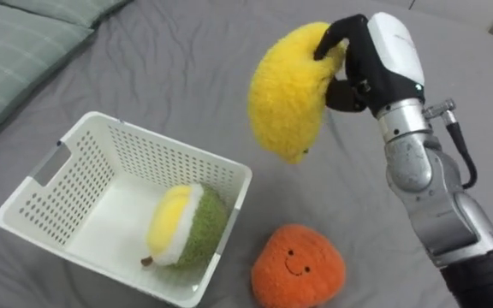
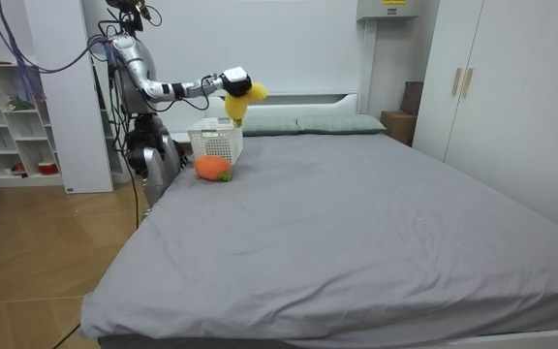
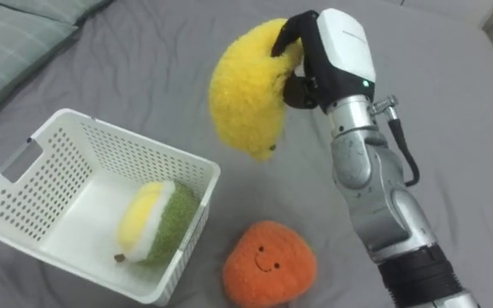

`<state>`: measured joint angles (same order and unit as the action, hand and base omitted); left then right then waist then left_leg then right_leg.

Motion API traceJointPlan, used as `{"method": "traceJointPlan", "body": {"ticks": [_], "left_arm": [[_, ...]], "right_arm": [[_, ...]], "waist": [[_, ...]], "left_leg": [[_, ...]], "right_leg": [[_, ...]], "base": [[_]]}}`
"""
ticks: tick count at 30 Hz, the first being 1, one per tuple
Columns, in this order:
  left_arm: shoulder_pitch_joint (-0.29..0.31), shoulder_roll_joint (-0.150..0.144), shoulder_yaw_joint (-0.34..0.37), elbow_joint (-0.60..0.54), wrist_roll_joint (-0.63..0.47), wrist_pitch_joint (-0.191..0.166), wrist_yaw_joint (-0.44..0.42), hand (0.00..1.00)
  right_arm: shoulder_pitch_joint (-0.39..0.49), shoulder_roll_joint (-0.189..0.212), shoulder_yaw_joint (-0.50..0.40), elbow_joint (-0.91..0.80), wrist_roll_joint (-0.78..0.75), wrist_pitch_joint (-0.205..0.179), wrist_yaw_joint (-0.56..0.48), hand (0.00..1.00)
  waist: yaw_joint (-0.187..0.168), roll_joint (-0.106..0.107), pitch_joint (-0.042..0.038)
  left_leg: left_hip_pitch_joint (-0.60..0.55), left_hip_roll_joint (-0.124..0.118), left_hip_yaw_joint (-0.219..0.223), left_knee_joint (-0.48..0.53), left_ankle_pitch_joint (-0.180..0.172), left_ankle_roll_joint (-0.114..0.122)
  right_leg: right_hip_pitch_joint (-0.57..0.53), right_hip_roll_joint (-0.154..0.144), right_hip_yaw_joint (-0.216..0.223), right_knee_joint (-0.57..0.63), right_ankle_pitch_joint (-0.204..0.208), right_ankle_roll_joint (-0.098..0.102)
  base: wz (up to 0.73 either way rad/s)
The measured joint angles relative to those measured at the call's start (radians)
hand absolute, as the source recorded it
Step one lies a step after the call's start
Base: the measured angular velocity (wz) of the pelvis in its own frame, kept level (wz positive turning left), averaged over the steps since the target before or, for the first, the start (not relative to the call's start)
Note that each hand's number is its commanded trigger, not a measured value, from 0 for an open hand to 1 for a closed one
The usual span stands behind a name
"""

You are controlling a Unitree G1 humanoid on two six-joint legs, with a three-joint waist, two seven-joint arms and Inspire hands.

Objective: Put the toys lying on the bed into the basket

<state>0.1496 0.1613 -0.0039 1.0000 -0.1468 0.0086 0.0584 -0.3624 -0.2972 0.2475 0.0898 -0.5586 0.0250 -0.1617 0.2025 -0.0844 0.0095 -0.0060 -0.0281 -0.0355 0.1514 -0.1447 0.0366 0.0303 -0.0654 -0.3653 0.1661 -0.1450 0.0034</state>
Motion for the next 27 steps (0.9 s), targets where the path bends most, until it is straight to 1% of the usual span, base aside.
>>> {"method": "traceJointPlan", "body": {"ticks": [3, 6, 7, 9, 11, 13, 14, 15, 16, 17, 18, 20, 21, 22, 23, 26, 27], "left_arm": [[-0.009, -0.005, 0.000, 0.001, 0.016, 0.000, 0.000, 0.00], [-0.019, -0.011, 0.001, 0.001, 0.032, 0.007, 0.000, 0.00], [-0.021, -0.015, 0.000, 0.000, 0.031, 0.010, 0.004, 0.00], [-0.025, -0.017, -0.001, -0.007, 0.030, 0.016, 0.012, 0.00], [-0.030, -0.019, 0.000, -0.007, 0.030, 0.020, 0.015, 0.00], [-0.041, -0.023, 0.000, -0.008, 0.035, 0.031, 0.019, 0.00], [-0.046, -0.024, 0.000, -0.007, 0.044, 0.032, 0.019, 0.00], [-0.055, -0.026, 0.000, -0.003, 0.055, 0.033, 0.019, 0.00], [-0.065, -0.029, 0.000, 0.004, 0.064, 0.033, 0.019, 0.00], [-0.071, -0.031, -0.001, 0.006, 0.064, 0.033, 0.018, 0.00], [-0.072, -0.032, -0.001, 0.007, 0.064, 0.033, 0.017, 0.00], [-0.077, -0.032, -0.001, 0.019, 0.063, 0.033, 0.012, 0.00], [-0.077, -0.032, -0.001, 0.021, 0.062, 0.033, 0.012, 0.00], [-0.077, -0.034, -0.004, 0.021, 0.063, 0.033, 0.012, 0.00], [-0.077, -0.034, -0.006, 0.021, 0.062, 0.033, 0.012, 0.00], [-0.083, -0.032, -0.022, 0.021, 0.062, 0.033, 0.011, 0.00], [-0.087, -0.033, -0.023, 0.021, 0.062, 0.033, 0.011, 0.00]], "right_arm": [[0.000, 0.036, 0.014, -0.018, 0.001, 0.008, 0.053, 1.00], [0.000, 0.041, 0.035, -0.048, 0.003, 0.023, 0.092, 1.00], [0.000, 0.049, 0.052, -0.068, 0.002, 0.035, 0.106, 1.00], [0.000, 0.070, 0.077, -0.089, 0.002, 0.048, 0.130, 1.00], [0.000, 0.082, 0.111, -0.106, -0.005, 0.064, 0.158, 1.00], [-0.001, 0.111, 0.142, -0.106, -0.045, 0.085, 0.193, 1.00], [-0.001, 0.112, 0.153, -0.106, -0.053, 0.090, 0.200, 1.00], [-0.001, 0.113, 0.175, -0.106, -0.059, 0.100, 0.217, 1.00], [-0.001, 0.116, 0.190, -0.106, -0.058, 0.102, 0.240, 1.00], [-0.001, 0.132, 0.203, -0.106, -0.058, 0.104, 0.259, 1.00], [-0.001, 0.134, 0.205, -0.106, -0.058, 0.105, 0.271, 1.00], [-0.002, 0.168, 0.206, -0.106, -0.057, 0.107, 0.297, 1.00], [-0.003, 0.178, 0.208, -0.106, -0.056, 0.107, 0.298, 1.00], [-0.008, 0.183, 0.221, -0.106, -0.053, 0.108, 0.299, 1.00], [-0.011, 0.185, 0.229, -0.106, -0.052, 0.108, 0.301, 1.00], [-0.013, 0.197, 0.287, -0.097, -0.048, 0.108, 0.309, 1.00], [-0.013, 0.202, 0.307, -0.086, -0.044, 0.108, 0.314, 0.69]], "waist": [[0.016, 0.002, 0.0014], [0.035, 0.001, 0.0016], [0.043, 0.002, 0.0018], [0.049, 0.001, 0.0017], [0.058, 0.000, 0.0018], [0.081, -0.002, 0.0021], [0.089, -0.002, 0.0020], [0.105, -0.004, 0.0014], [0.118, -0.006, 0.0019], [0.132, -0.008, 0.0028], [0.134, -0.009, 0.0031], [0.152, -0.011, 0.0037], [0.157, -0.013, 0.0046], [0.163, -0.015, 0.0069], [0.166, -0.016, 0.0075], [0.169, -0.013, 0.0119], [0.173, -0.014, 0.0124]], "left_leg": [[0.001, 0.000, 0.000, 0.000, 0.000, 0.000], [-0.001, -0.001, -0.003, -0.002, 0.000, 0.000], [-0.002, -0.001, -0.003, -0.003, 0.000, 0.000], [0.000, -0.001, -0.004, -0.003, 0.000, 0.000], [0.000, -0.001, -0.005, -0.003, 0.000, 0.000], [-0.002, -0.001, -0.004, -0.003, 0.000, 0.000], [-0.003, -0.001, -0.005, -0.002, 0.000, 0.000], [-0.003, -0.001, -0.005, -0.002, 0.000, 0.000], [-0.003, -0.001, -0.006, -0.002, 0.000, 0.000], [-0.004, -0.001, -0.006, -0.002, 0.000, 0.000], [-0.005, -0.001, -0.007, -0.002, 0.000, 0.000], [-0.004, -0.001, -0.008, -0.003, 0.000, 0.000], [-0.004, -0.001, -0.008, -0.003, 0.000, 0.000], [-0.004, -0.001, -0.008, -0.003, 0.000, 0.000], [-0.004, -0.001, -0.008, -0.003, 0.000, 0.000], [0.003, -0.001, -0.008, -0.004, 0.000, 0.000], [0.005, -0.001, -0.008, -0.005, 0.000, 0.000]], "right_leg": [[0.001, -0.001, -0.006, 0.001, 0.000, 0.000], [0.001, -0.002, -0.004, 0.001, -0.001, 0.001], [0.001, -0.001, -0.004, 0.001, -0.001, 0.001], [0.001, -0.001, -0.007, 0.001, -0.001, 0.001], [0.001, -0.001, -0.007, 0.001, -0.001, 0.001], [-0.003, -0.001, -0.008, 0.001, -0.001, 0.001], [-0.003, -0.001, -0.010, 0.001, -0.001, 0.001], [-0.004, -0.001, -0.010, 0.001, -0.001, 0.001], [-0.004, -0.001, -0.008, 0.001, -0.001, 0.001], [-0.004, -0.001, -0.006, 0.001, -0.001, 0.001], [-0.004, -0.001, -0.007, 0.001, -0.001, 0.001], [-0.003, -0.001, -0.007, 0.001, -0.001, 0.001], [-0.003, -0.001, -0.006, 0.001, -0.001, 0.001], [-0.003, -0.001, -0.007, 0.001, -0.001, 0.001], [-0.003, -0.001, -0.007, 0.000, -0.001, 0.001], [0.004, -0.001, -0.008, -0.001, -0.001, 0.001], [0.006, -0.001, -0.008, -0.001, -0.001, 0.001]], "base": [[0.00], [0.00], [0.00], [0.00], [0.00], [0.00], [0.00], [0.00], [0.00], [0.00], [0.00], [0.00], [0.00], [0.00], [0.00], [0.00], [0.00]]}}
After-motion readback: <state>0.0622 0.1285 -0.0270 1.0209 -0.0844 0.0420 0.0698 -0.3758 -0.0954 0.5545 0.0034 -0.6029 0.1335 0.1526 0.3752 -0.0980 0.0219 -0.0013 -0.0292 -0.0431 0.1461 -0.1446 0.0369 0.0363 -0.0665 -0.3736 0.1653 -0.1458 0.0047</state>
